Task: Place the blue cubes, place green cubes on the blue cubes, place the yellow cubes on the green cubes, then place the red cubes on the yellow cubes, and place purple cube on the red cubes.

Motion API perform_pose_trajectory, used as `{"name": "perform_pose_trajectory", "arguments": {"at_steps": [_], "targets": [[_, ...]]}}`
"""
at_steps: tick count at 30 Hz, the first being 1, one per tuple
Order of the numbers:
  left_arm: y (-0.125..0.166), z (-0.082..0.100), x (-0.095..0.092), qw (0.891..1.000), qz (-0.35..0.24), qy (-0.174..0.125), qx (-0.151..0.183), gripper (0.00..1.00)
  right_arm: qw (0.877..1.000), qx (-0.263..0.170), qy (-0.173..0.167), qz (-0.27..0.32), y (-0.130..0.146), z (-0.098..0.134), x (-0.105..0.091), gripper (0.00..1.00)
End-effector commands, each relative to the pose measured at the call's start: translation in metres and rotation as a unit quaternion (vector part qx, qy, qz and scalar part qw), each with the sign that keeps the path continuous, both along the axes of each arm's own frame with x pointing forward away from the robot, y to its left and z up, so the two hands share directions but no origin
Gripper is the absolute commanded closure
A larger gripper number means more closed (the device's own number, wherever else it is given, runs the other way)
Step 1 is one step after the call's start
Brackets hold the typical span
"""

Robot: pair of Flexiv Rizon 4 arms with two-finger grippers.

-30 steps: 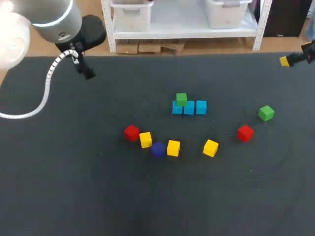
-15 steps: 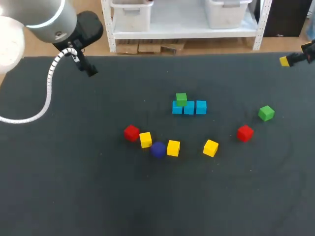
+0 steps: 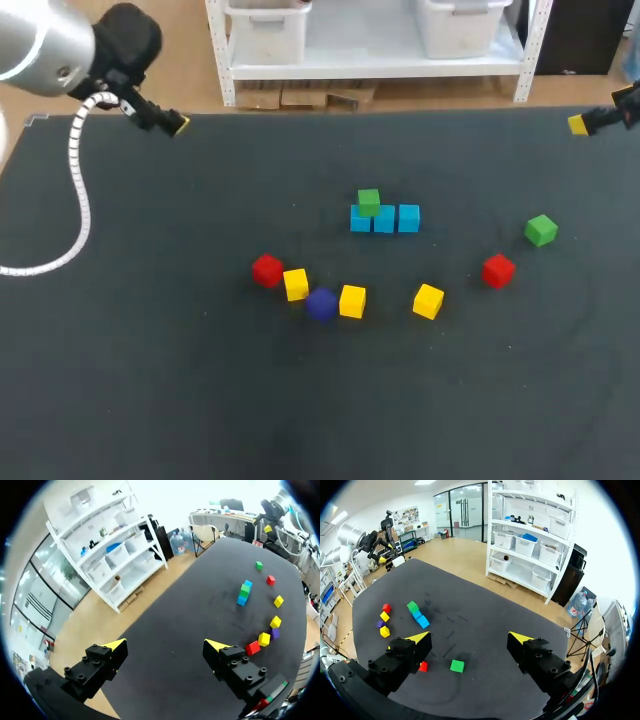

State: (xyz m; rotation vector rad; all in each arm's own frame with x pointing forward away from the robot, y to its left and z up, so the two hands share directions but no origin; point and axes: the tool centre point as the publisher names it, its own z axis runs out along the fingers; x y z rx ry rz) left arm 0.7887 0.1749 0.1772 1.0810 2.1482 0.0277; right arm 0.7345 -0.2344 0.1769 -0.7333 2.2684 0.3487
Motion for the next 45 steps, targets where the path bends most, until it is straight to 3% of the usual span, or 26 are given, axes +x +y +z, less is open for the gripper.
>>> {"name": "perform_pose_trajectory", "arguments": {"at_steps": [1, 28, 32, 41, 45], "targets": [[-0.005, 0.01, -0.005, 1.0, -0.02, -0.006, -0.02, 0.0, 1.0, 0.002, 0.001, 0.003, -0.001, 0.0, 0.0, 0.0], [-0.005, 0.01, -0.005, 1.0, -0.02, -0.006, -0.02, 0.0, 1.0, -0.008, 0.002, 0.017, 0.005, 0.004, 0.004, 0.0], [-0.005, 0.01, -0.005, 1.0, -0.02, -0.006, -0.02, 0.0, 0.999, -0.026, 0.033, 0.029, 0.013, -0.011, 0.004, 0.0], [-0.005, 0.01, -0.005, 1.0, -0.02, -0.006, -0.02, 0.0, 0.986, -0.101, 0.116, 0.059, 0.026, -0.056, -0.03, 0.0], [-0.005, 0.01, -0.005, 1.0, -0.02, -0.006, -0.02, 0.0, 0.978, -0.116, 0.163, 0.055, 0.026, -0.084, -0.044, 0.0]]}}
